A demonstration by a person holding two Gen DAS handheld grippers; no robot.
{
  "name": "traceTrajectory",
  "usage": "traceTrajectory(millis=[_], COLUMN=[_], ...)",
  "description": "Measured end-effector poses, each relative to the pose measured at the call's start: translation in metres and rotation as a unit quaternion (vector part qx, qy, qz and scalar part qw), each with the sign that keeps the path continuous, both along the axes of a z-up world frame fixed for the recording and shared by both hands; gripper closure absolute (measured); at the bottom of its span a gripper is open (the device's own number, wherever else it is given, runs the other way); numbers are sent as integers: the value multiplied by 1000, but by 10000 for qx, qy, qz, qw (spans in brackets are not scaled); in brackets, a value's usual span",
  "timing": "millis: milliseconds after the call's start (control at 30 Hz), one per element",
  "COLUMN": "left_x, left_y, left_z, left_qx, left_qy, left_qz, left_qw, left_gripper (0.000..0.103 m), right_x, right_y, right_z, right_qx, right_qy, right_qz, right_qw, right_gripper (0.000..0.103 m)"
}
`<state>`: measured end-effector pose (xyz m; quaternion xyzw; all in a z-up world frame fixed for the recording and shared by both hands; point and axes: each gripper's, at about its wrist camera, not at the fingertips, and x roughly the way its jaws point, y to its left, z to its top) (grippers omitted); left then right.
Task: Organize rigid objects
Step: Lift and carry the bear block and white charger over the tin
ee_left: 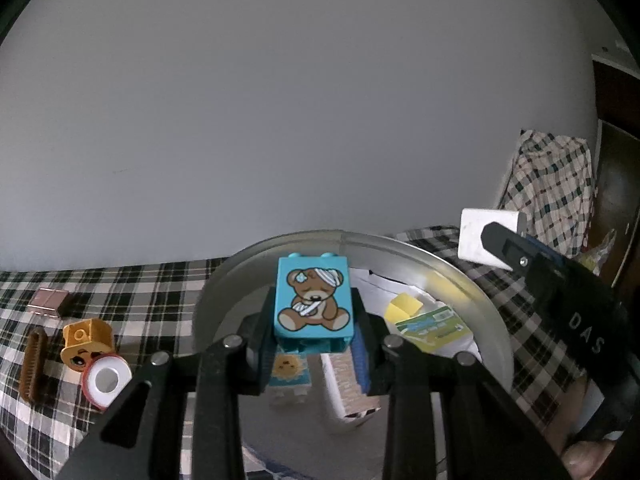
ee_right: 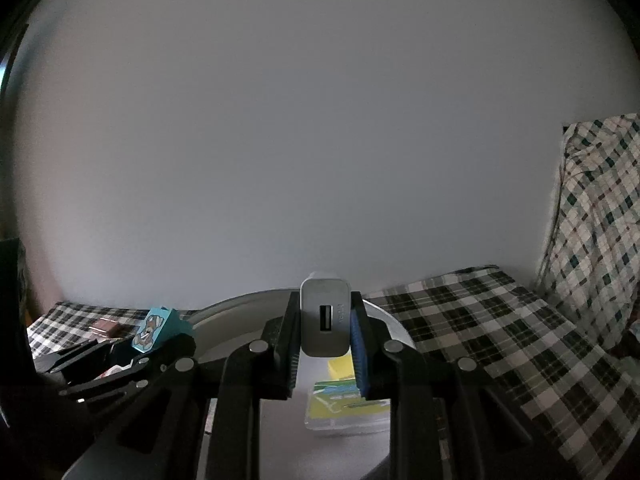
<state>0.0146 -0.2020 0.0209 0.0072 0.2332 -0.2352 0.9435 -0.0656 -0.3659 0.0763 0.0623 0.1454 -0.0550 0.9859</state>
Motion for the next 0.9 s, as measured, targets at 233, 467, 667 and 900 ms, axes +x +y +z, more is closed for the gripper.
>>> traceTrajectory(millis=[233, 467, 667, 900], left_x=[2, 8, 21, 26], left_y=[-11, -24, -28, -32], left_z=[-1, -3, -11, -21], left_qx=[183, 398, 611, 851], left_qy=[38, 118, 394, 565], left_qz=[-23, 83, 278, 348], left_qw=[9998, 9991, 9970, 9942], left_gripper=[73, 73, 73, 73], right_x=[7, 15, 23, 36], right_y=[-13, -19, -9, 0], right_z=[-2, -6, -13, -26], right_qx=[-85, 27, -177, -242], right_qy=[122, 252, 411, 822], right_qz=[-197, -221, -144, -21], right_qw=[9997, 9994, 9989, 9963], right_gripper=[79, 79, 79, 79])
